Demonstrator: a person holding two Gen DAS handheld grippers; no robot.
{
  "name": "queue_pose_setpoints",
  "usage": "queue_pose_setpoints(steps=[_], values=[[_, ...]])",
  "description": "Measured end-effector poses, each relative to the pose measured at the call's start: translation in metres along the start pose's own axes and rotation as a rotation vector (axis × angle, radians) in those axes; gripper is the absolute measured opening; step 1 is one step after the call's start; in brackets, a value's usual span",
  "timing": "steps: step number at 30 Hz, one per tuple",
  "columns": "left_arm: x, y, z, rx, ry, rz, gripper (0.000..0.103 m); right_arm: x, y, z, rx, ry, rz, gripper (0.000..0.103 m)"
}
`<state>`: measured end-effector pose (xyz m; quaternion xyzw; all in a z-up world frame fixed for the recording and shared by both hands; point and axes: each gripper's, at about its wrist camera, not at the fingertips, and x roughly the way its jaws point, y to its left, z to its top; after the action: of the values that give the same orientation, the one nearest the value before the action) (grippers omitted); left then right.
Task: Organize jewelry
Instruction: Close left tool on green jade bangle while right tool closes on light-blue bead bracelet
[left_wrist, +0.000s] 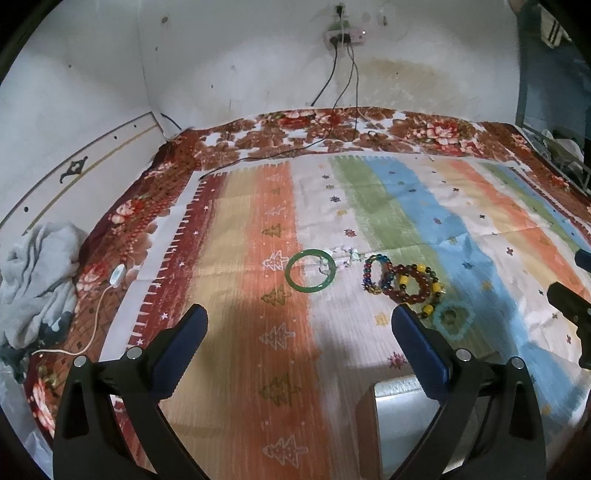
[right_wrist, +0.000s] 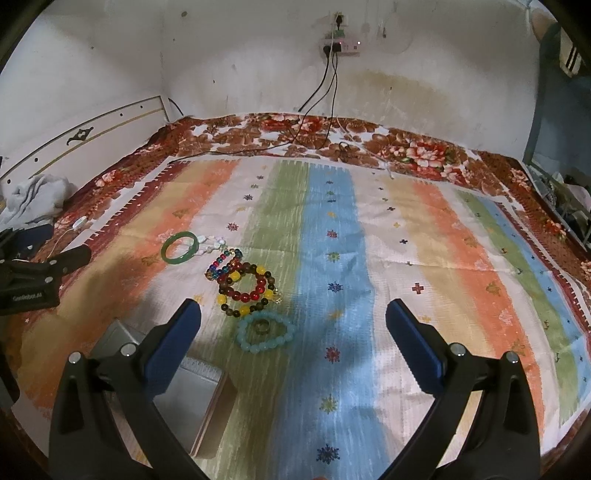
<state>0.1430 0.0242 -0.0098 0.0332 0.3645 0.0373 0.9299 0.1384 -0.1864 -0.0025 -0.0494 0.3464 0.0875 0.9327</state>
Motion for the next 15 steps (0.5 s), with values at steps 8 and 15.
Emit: queue_pose_setpoints(steps=[8,15], values=[[0.027,-0.005,0.02,0.039,0.01,0.019,0.098,0.026,-0.011,0.013,0.018,0.036,-0.009,0.098],[0.052,-0.004,0.032,0.049,0.037,0.019,0.098,0.048,-0.015,0.015,0.017,0.091,0.01,0.098]])
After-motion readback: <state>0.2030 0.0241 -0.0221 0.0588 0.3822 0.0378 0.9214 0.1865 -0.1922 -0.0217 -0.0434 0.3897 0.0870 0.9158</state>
